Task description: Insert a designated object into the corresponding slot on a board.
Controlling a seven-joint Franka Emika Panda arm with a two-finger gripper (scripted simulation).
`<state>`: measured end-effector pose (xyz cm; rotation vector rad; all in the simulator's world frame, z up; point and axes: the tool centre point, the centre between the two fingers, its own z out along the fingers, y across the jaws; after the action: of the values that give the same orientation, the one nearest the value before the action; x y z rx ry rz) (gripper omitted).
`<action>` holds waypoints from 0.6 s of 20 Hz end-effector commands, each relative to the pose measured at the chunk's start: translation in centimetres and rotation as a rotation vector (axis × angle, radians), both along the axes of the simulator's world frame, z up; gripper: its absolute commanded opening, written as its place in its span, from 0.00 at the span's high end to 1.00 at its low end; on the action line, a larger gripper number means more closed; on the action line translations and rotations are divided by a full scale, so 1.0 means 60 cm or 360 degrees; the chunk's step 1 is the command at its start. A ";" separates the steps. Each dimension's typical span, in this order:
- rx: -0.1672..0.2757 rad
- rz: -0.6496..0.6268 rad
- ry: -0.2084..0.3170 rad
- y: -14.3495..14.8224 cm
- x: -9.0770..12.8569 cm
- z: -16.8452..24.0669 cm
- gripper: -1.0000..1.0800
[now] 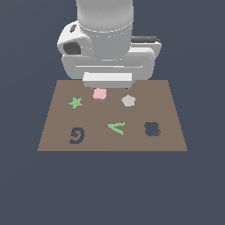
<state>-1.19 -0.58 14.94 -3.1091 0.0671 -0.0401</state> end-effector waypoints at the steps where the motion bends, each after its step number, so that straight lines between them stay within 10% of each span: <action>1: -0.0007 -0.0005 0.0008 -0.010 -0.013 -0.024 0.04; 12: -0.0042 -0.0028 0.0037 -0.061 -0.076 -0.141 0.04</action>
<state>-5.39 -3.91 7.17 -3.1330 0.0936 -0.0058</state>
